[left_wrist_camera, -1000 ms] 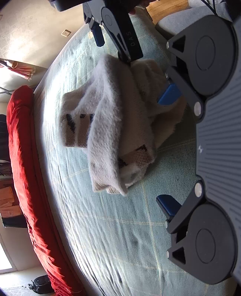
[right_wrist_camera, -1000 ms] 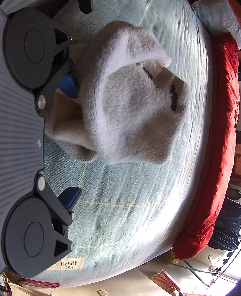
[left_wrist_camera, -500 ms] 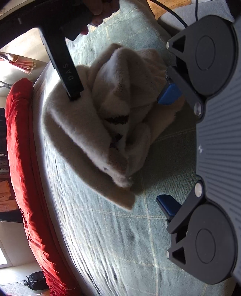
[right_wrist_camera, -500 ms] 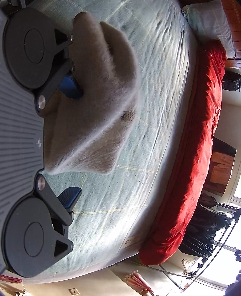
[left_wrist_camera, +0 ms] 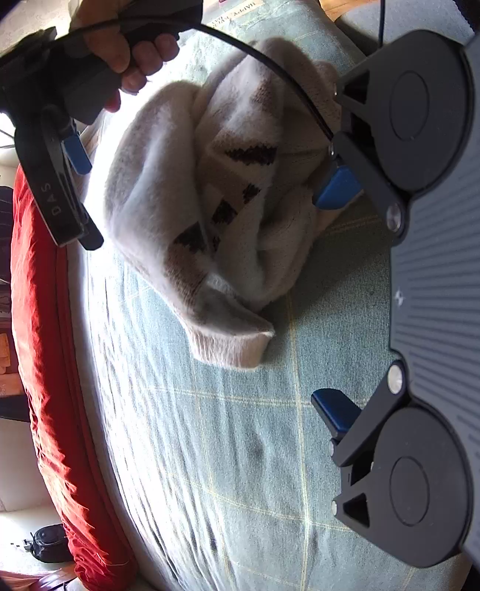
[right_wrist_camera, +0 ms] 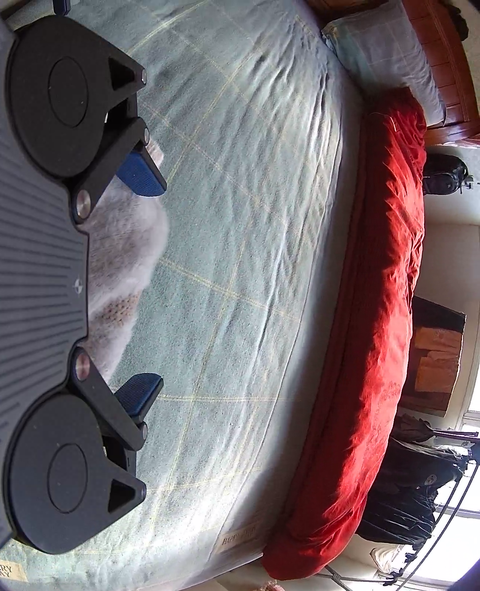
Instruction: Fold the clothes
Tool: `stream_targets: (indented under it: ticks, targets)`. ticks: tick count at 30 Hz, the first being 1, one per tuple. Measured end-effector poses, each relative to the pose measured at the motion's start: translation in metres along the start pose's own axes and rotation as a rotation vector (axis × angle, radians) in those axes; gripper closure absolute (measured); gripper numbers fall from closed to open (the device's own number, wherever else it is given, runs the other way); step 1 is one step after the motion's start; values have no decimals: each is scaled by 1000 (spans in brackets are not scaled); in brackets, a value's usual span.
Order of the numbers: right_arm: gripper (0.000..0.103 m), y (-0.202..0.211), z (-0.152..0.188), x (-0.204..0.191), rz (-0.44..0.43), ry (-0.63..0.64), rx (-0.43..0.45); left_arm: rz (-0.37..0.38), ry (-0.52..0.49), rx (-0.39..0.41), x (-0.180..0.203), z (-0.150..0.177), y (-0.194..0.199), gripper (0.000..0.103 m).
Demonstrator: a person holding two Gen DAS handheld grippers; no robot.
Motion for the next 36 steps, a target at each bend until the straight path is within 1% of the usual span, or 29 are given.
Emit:
stream_targets:
  ticks: [3, 7, 10, 13, 17, 18, 19, 20, 22, 24, 26, 28, 31, 33, 36]
  targets:
    - [0, 18, -8, 4, -8, 22, 28, 3, 5, 7, -1, -2, -4, 1]
    - [0, 48, -5, 17, -9, 39, 34, 8, 2, 29, 4, -6, -4, 1]
    - [0, 65, 9, 26, -14, 51, -11, 9, -1, 51, 8, -10, -2, 1]
    - [0, 78, 27, 30, -10, 58, -38, 8, -8, 69, 13, -16, 3, 1]
    - [0, 90, 50, 32, -10, 53, -71, -1, -25, 66, 18, -15, 6, 1]
    - [0, 91, 55, 33, -12, 49, -77, -1, -26, 61, 18, -14, 7, 1]
    - [5, 91, 61, 33, -15, 43, -85, -3, -27, 56, 19, -12, 7, 1]
    - [16, 91, 66, 34, -22, 36, -96, -3, -30, 52, 20, -11, 7, 1]
    - [24, 86, 75, 38, -35, 9, -113, -4, -39, 42, 21, -8, 6, 1]
    - [24, 81, 82, 42, -47, -18, -126, -10, -46, 39, 22, -6, 7, 1]
    - [23, 79, 87, 45, -41, -30, -134, -14, -48, 37, 21, -5, 7, 1]
    - [23, 83, 91, 47, -40, -31, -129, -9, -43, 34, 20, -4, 7, 1]
    - [23, 87, 99, 52, -23, 12, -124, -2, -42, 24, 20, -1, 3, 1]
    - [23, 85, 102, 55, -29, 6, -119, 3, -43, 15, 20, 1, -1, 1]
    - [24, 80, 98, 51, -42, 37, -88, 7, -41, 19, 23, 0, -2, 1]
Point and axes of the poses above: each gripper's, at about its wrist camera, not at the fingertips, and y roughly against the way its jaws point, x to its right, z to its underside, the point moved 7 cm from there along -y, roughly the way its jaws point, and after that the axes turned 15 degrees about x, right-handed, at the moved point
